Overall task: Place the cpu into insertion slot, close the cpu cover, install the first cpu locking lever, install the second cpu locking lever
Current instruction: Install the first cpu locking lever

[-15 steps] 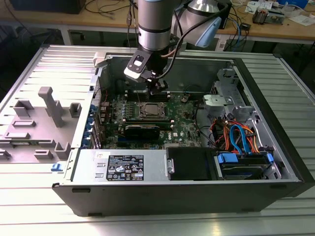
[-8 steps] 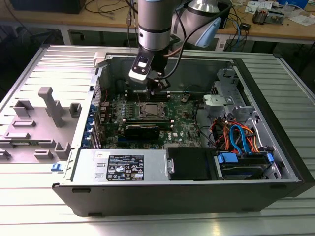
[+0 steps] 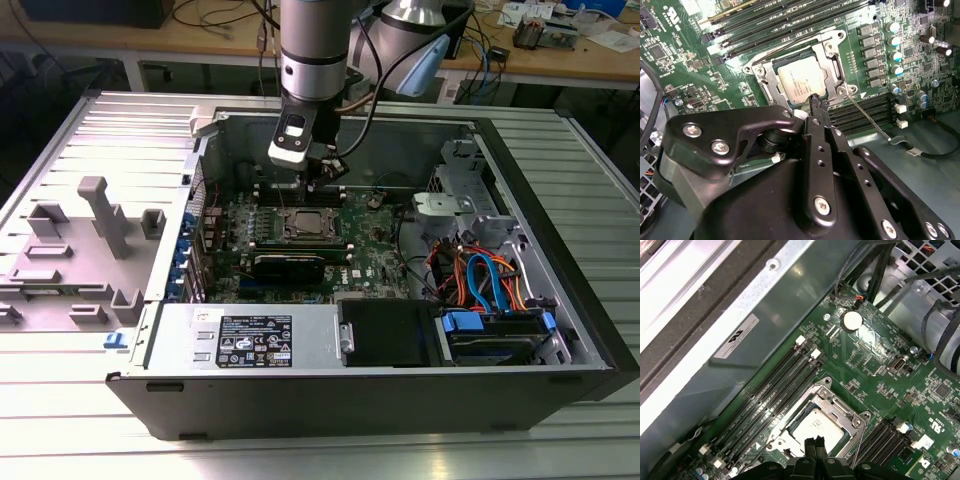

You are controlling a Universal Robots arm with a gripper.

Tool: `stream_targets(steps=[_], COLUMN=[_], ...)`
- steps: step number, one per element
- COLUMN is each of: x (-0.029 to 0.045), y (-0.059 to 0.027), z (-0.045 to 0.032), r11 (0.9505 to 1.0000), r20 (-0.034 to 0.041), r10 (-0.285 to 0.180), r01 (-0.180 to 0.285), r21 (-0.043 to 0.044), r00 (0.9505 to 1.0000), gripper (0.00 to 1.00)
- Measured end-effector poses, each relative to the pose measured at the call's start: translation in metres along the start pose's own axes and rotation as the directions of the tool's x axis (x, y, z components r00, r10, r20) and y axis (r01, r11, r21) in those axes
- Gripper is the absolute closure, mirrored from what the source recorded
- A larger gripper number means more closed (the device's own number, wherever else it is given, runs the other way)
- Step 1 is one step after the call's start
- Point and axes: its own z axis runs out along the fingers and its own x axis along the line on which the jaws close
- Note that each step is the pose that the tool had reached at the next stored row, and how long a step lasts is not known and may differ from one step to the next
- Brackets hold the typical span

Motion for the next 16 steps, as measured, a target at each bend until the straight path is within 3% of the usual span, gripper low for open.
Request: stream_targets(steps=[16], x=[0.0], y=[0.0], z=[-0.0002], r11=[1.0], r20=[0.0001], r10=[-0.008], r01=[0.008], r21=[0.0004], r00=[1.0], gripper=[0.89])
